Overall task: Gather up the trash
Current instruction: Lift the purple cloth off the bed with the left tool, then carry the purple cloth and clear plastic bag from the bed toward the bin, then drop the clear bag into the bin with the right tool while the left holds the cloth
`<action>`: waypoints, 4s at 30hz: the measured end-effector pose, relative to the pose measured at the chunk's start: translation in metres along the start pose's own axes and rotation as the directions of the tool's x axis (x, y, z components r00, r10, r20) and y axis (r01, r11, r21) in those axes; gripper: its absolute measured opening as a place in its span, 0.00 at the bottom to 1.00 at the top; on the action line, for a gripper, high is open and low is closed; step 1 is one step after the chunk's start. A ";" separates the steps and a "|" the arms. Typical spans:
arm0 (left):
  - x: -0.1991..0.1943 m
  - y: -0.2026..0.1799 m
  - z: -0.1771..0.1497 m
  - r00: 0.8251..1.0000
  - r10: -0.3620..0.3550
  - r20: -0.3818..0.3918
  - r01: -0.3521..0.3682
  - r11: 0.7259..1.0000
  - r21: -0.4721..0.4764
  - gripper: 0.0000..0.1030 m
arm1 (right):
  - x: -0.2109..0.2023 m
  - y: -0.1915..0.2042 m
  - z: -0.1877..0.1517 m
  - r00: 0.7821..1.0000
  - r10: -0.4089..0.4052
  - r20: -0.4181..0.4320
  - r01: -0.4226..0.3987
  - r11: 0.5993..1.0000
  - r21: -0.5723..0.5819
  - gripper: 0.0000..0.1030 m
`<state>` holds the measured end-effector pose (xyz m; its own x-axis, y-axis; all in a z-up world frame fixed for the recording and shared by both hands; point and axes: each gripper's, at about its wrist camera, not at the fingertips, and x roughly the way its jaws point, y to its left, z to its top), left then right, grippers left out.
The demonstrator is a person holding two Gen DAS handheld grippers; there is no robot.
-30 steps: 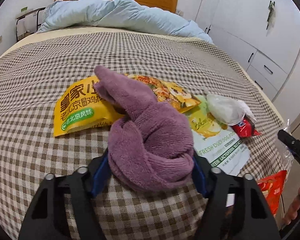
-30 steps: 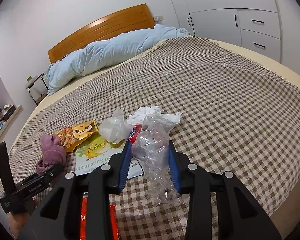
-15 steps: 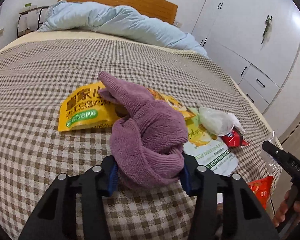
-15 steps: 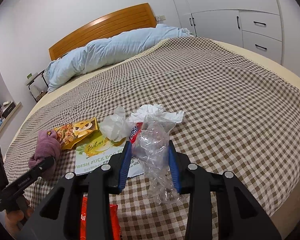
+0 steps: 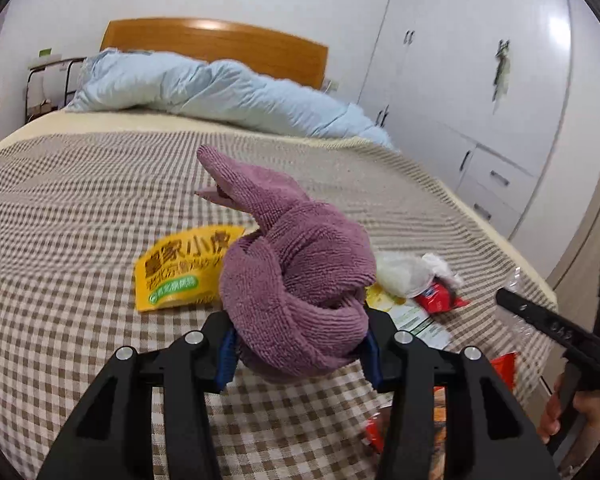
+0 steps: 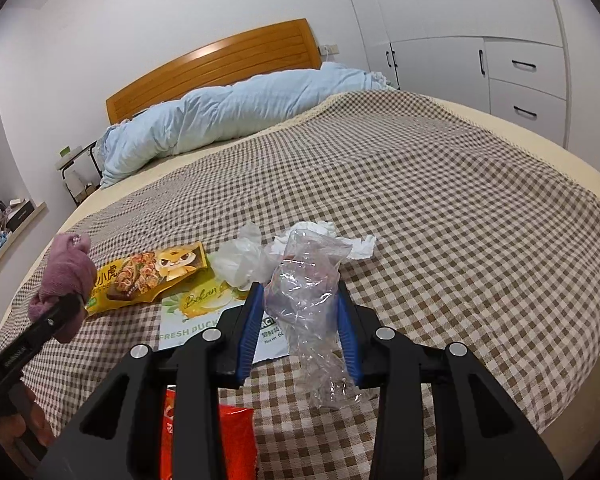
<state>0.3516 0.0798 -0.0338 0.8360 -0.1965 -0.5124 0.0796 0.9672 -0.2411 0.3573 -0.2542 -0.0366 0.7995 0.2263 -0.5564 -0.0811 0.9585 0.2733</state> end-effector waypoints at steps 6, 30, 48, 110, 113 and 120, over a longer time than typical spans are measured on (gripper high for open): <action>-0.018 -0.002 0.003 0.999 -0.018 0.037 0.018 1.000 0.016 0.45 | -0.014 0.009 -0.001 0.998 -0.003 0.057 0.005 0.999 -0.046 0.35; -0.130 -0.021 0.003 0.990 -0.061 0.124 0.053 0.996 0.066 0.45 | -0.097 0.047 -0.018 0.987 0.103 0.123 -0.078 0.977 -0.198 0.35; -0.220 -0.026 -0.042 0.993 -0.064 0.104 0.054 0.994 0.098 0.45 | -0.170 0.057 -0.079 0.985 0.129 0.116 -0.095 0.960 -0.262 0.35; -0.164 -0.048 -0.247 0.909 -0.075 -0.410 0.155 0.974 0.167 0.45 | -0.127 0.033 -0.260 0.943 0.030 -0.332 -0.115 0.964 -0.238 0.35; -0.156 -0.050 -0.255 0.900 -0.066 -0.431 0.154 0.972 0.175 0.45 | -0.123 0.033 -0.263 0.939 0.026 -0.343 -0.118 0.961 -0.250 0.35; -0.139 -0.047 -0.267 0.881 -0.046 -0.471 0.146 0.973 0.180 0.45 | -0.114 0.033 -0.269 0.930 0.020 -0.367 -0.120 0.960 -0.252 0.35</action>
<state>0.0863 0.0186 -0.1715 0.4774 -0.2929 -0.8284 0.2973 0.9410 -0.1614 0.1034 -0.2021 -0.1750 0.5239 0.2934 -0.7997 -0.3242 0.9368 0.1313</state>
